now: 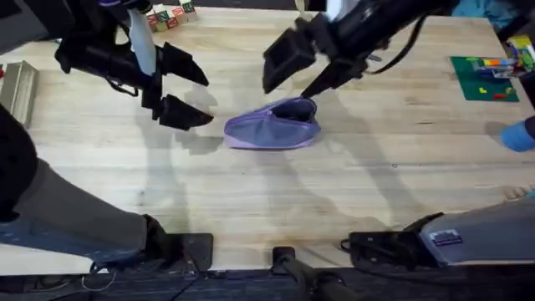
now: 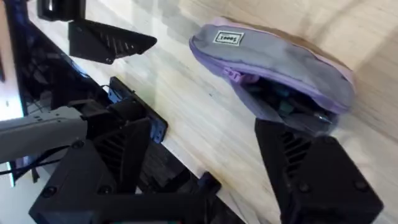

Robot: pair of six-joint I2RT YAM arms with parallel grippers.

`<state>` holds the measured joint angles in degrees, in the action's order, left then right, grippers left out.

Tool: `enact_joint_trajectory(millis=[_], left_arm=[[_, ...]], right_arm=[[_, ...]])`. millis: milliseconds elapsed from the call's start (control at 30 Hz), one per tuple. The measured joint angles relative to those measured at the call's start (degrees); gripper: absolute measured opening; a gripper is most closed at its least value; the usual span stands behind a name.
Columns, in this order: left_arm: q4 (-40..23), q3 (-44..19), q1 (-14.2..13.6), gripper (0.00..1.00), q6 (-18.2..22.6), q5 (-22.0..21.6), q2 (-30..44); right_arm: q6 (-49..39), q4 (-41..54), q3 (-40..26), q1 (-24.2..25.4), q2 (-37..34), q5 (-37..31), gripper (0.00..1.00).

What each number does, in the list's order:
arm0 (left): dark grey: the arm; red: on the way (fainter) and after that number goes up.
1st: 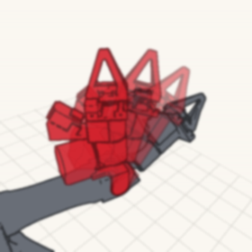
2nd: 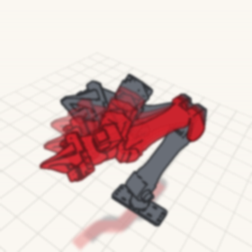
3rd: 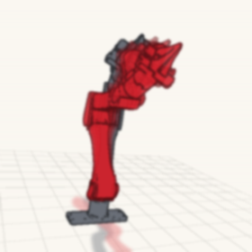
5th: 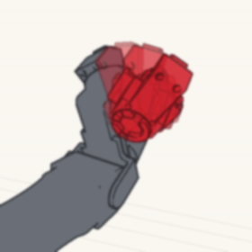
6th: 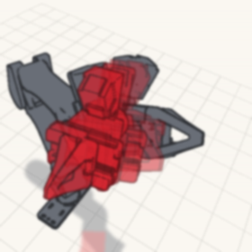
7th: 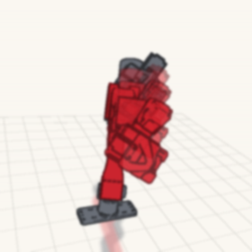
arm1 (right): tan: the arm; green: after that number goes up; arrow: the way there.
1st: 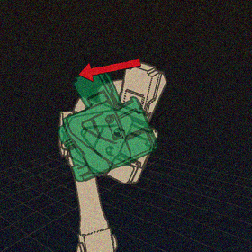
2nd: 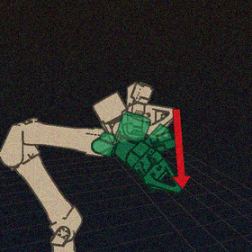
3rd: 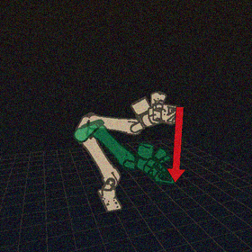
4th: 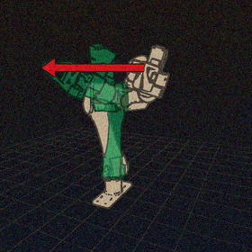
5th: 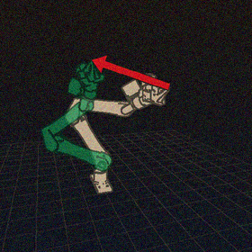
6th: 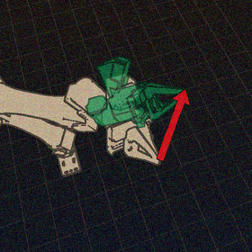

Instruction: Unzip the bag, pick up the pens from the table one at a time and place them inside, then zip the bag closed.

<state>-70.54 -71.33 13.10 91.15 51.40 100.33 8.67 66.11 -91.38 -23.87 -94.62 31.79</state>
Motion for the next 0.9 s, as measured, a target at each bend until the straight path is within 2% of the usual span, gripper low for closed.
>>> enact_joint_trajectory(millis=[167,567,900], left_arm=[[-0.2,-0.5,0.0,0.995,0.0,-0.5,0.0],[-0.2,-0.5,0.0,0.995,0.0,-0.9,0.0],[-0.2,-0.5,0.0,0.995,0.0,-1.4,0.0]], right_arm=[[1.6,-4.1,3.5,-1.8,0.0,0.2,0.996],[4.8,-9.6,11.8,-1.8,0.0,0.5,0.995],[12.7,-23.9,18.8,-1.9,0.0,0.5,0.996]])
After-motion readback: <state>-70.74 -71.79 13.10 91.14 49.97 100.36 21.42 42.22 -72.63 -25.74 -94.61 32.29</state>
